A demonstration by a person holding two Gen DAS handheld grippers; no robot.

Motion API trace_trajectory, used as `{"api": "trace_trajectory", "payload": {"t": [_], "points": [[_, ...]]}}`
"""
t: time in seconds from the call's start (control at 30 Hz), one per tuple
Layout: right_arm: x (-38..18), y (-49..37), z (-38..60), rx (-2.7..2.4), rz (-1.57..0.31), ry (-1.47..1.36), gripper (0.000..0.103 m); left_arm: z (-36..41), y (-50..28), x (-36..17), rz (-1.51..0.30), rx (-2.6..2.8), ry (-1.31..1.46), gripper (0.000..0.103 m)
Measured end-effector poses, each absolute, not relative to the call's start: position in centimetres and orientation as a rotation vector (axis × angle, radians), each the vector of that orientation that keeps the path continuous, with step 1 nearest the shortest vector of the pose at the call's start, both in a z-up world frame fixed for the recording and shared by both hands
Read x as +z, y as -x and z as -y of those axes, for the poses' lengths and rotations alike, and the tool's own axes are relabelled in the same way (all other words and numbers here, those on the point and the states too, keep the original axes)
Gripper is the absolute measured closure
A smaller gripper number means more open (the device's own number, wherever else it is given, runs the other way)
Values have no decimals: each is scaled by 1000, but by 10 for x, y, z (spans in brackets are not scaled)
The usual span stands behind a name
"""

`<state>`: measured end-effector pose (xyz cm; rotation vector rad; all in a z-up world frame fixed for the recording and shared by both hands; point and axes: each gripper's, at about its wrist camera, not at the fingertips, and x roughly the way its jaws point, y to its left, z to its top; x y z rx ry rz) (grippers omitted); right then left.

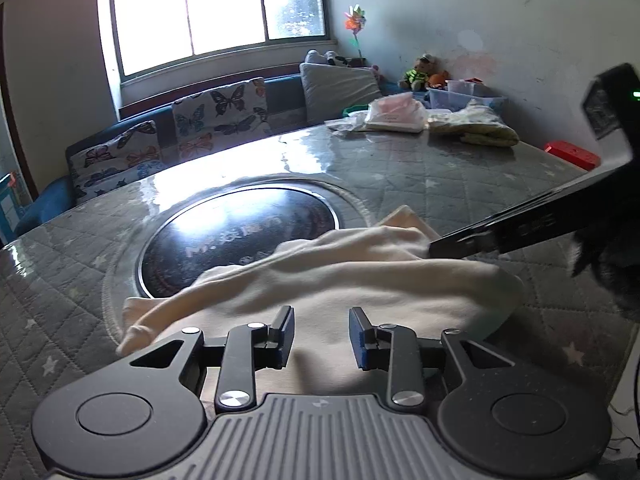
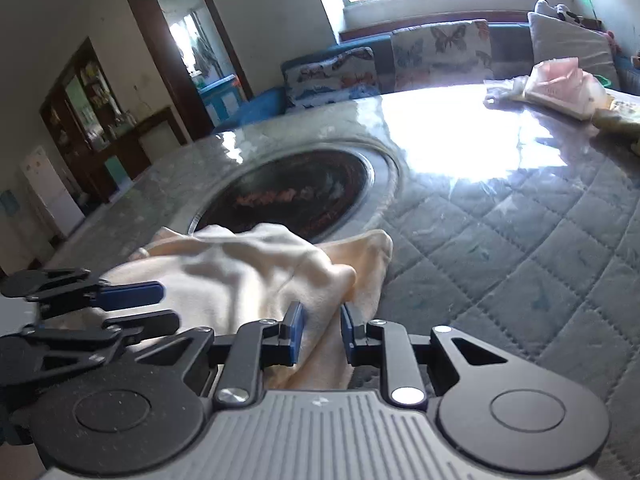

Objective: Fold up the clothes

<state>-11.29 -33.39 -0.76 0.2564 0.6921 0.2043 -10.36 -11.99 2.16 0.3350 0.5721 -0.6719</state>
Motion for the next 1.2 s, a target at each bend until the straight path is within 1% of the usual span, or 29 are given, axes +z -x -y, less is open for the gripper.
{"api": "trace_trajectory", "payload": {"t": [0.07,0.1,0.13,0.3,0.37,0.47,0.57,0.7,0.8,0.93,1.0,1.2], "points": [[-13,109,337,208,-706,-287,88,124,105,19,-572,-673,-352,70],[-15,107,338,210,-712,-302,97,124,105,18,-573,-674,-356,70],[-15,108,337,209,-696,-297,99,125,105,17,-573,-674,-360,70],[6,121,321,165,-571,-144,100,120,102,15,-580,-670,-364,70],[8,123,316,153,-548,-87,100,118,101,14,-582,-667,-366,69],[-9,112,313,122,-603,-29,100,116,102,13,-579,-668,-369,69],[-23,107,320,136,-646,-73,99,115,102,15,-581,-667,-371,69],[-14,107,327,163,-636,-101,99,124,106,27,-546,-715,-360,69],[-13,101,336,178,-665,-123,99,144,110,32,-516,-775,-366,68],[-12,98,347,192,-687,-160,99,169,112,28,-517,-845,-379,69],[-10,98,348,205,-684,-178,99,175,116,26,-516,-875,-380,70],[-16,88,342,227,-715,-169,99,188,124,17,-532,-948,-402,71]]}}
